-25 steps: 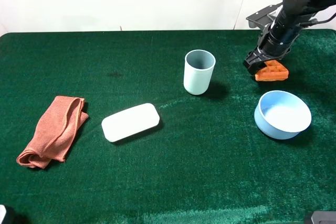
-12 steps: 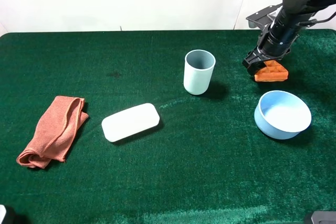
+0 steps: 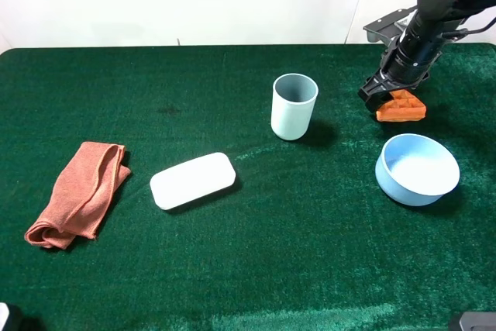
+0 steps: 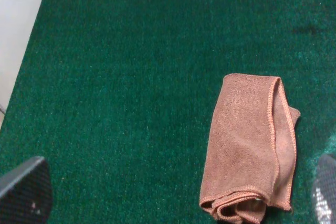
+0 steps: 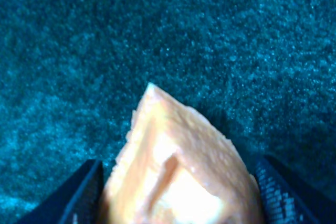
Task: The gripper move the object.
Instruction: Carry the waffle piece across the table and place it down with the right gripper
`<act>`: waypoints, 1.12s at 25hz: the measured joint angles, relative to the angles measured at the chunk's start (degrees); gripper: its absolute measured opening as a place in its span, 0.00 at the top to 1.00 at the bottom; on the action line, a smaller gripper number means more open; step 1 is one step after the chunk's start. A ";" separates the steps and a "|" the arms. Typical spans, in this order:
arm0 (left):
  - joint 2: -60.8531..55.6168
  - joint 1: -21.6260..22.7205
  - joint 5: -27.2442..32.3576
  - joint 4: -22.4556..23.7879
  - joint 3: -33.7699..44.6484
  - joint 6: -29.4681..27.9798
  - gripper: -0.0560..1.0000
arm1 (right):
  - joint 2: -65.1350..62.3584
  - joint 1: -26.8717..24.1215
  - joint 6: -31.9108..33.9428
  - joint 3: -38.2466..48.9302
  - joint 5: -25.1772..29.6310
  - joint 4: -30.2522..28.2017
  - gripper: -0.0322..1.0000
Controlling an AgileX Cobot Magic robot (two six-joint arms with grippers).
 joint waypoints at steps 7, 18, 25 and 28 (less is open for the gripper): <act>0.00 0.00 0.00 0.00 0.00 0.00 0.01 | 0.00 0.00 0.00 0.00 0.59 0.19 0.54; 0.00 0.00 0.00 0.00 0.00 0.00 0.01 | 0.00 0.00 0.12 0.00 0.60 0.41 0.50; 0.00 0.00 0.00 0.00 0.00 0.00 0.01 | 0.00 0.00 1.47 0.00 0.60 0.41 0.34; 0.00 0.00 0.00 0.00 0.00 0.00 0.01 | 0.00 0.00 1.52 0.00 0.60 0.41 0.33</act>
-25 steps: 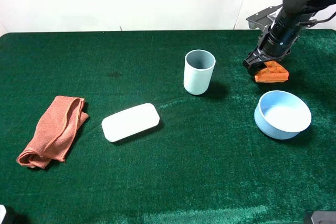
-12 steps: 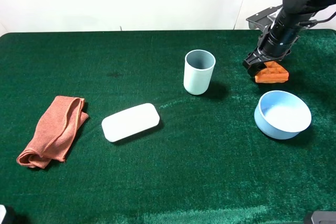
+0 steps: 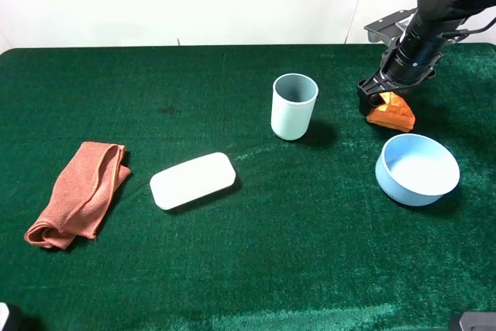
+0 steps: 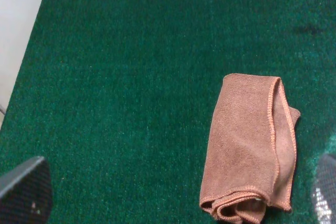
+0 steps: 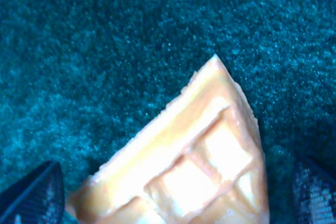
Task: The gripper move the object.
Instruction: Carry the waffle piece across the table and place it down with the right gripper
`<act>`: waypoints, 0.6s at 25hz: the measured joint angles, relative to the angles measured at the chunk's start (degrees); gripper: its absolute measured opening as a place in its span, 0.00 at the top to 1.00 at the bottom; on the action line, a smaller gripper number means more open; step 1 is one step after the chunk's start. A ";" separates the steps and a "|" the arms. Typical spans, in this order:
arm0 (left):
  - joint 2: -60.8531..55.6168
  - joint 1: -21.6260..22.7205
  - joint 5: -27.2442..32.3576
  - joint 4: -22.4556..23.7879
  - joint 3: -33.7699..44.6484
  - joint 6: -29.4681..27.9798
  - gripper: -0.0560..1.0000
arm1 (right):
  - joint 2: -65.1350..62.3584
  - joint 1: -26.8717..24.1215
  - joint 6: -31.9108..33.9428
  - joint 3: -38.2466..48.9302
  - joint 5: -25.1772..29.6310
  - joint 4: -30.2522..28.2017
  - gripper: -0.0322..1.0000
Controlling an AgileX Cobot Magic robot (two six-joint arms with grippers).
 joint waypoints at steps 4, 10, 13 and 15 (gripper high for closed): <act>0.00 0.00 0.00 0.00 0.00 0.00 0.01 | 0.00 0.00 0.00 0.00 0.00 0.03 0.33; 0.00 0.00 0.00 0.00 0.00 0.00 0.01 | 0.00 0.00 0.06 0.00 0.00 0.03 0.33; 0.00 0.00 0.00 0.00 0.00 0.00 0.01 | 0.00 0.00 0.19 0.00 -0.08 0.03 0.33; 0.00 0.00 0.00 0.00 0.00 0.00 0.01 | 0.00 0.00 0.19 0.00 -0.08 0.03 0.33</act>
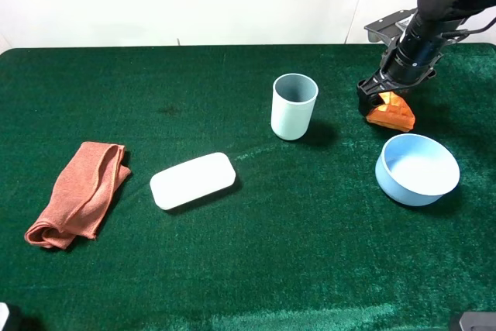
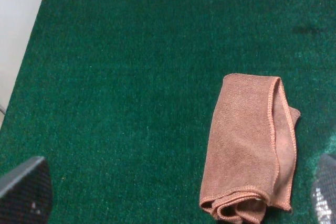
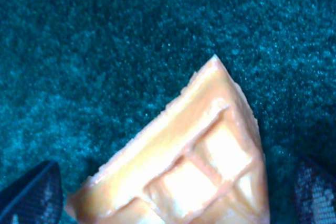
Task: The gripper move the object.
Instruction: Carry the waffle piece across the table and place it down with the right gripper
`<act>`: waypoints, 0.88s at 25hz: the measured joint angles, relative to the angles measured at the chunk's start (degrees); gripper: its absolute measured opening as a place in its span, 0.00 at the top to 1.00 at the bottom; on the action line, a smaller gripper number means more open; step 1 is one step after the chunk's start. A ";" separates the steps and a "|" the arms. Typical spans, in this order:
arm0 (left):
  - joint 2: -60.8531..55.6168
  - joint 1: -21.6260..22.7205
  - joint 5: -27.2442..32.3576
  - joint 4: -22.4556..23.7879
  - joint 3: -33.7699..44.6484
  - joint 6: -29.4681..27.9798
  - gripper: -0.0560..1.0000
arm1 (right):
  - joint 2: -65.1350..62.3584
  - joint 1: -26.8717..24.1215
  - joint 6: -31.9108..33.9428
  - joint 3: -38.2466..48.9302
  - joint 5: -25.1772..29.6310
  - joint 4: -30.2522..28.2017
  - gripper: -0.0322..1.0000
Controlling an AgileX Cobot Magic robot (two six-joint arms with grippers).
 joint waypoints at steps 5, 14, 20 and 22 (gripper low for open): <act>0.00 0.00 0.00 0.00 0.00 0.00 0.01 | 0.00 0.00 2.86 -0.06 0.18 0.11 0.33; 0.00 0.00 0.00 0.00 0.00 0.00 0.01 | -3.43 0.00 8.14 -0.66 1.92 0.18 0.33; 0.00 0.00 0.00 0.00 0.00 0.00 0.01 | -6.54 0.19 8.59 -0.66 4.76 0.18 0.33; 0.00 0.00 0.00 0.00 0.00 0.00 0.01 | -7.81 0.77 8.75 -0.66 6.29 0.20 0.33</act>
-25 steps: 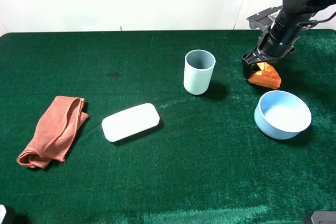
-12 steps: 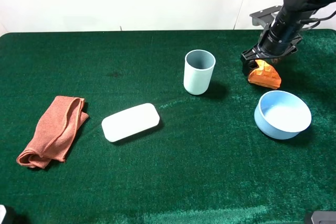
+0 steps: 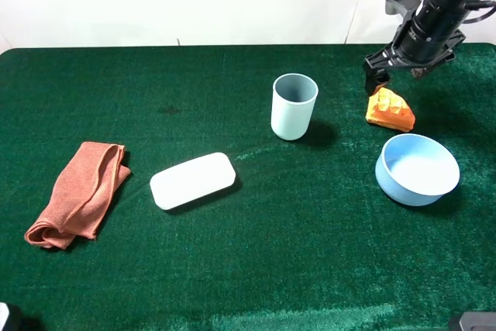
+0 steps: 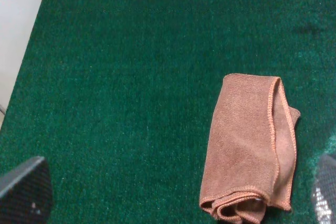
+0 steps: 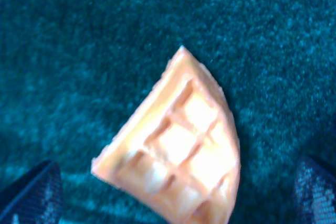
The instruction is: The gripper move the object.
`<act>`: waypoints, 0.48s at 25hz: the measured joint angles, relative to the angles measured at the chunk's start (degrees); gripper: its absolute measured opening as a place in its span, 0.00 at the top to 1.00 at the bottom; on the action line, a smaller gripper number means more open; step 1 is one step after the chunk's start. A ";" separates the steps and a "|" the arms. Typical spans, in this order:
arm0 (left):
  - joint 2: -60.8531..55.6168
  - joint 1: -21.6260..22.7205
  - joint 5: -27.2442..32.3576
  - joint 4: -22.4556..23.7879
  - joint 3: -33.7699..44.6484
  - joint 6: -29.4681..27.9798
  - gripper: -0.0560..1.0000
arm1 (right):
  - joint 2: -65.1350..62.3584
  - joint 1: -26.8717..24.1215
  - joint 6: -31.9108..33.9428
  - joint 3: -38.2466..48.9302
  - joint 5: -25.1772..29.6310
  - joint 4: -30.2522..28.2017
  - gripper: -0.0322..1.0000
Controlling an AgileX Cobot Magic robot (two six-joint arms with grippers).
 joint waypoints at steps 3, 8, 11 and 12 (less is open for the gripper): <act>0.00 0.00 0.00 0.00 0.00 0.00 0.01 | -2.56 1.03 0.76 0.00 2.93 0.40 0.33; 0.00 0.00 0.00 0.00 0.00 0.00 0.01 | -6.64 1.56 1.23 0.00 8.59 2.75 0.33; 0.00 0.00 0.00 0.00 0.00 0.00 0.01 | -10.14 1.56 1.36 0.00 13.38 4.50 0.33; 0.00 0.00 0.00 0.00 0.00 0.00 0.01 | -11.20 1.56 1.36 0.06 14.71 4.75 0.33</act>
